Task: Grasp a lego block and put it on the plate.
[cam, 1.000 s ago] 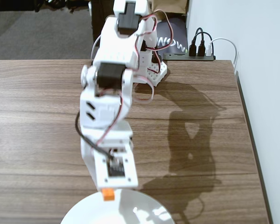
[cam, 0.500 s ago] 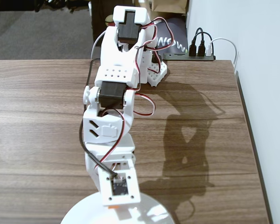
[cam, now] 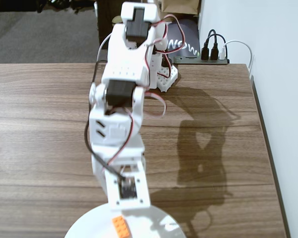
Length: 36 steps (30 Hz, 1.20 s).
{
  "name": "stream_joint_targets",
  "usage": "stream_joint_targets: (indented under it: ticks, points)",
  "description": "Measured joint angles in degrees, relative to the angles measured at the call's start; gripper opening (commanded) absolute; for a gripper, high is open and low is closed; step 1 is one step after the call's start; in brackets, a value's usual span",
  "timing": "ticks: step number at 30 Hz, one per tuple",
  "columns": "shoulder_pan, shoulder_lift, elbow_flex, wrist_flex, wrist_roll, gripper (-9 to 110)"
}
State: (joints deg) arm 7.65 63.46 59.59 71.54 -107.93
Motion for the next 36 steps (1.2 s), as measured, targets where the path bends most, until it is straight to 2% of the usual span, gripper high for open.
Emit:
stream_joint_targets:
  ticks: [6,13,18,36]
  points:
    - [0.7,9.4,6.68,3.78,4.31,19]
    - [0.88,24.61,18.28,8.79,9.4,2]
    - [2.11,33.75,25.58,11.43,12.22,1]
    - [1.58,48.16,39.99,21.27,4.39,1]
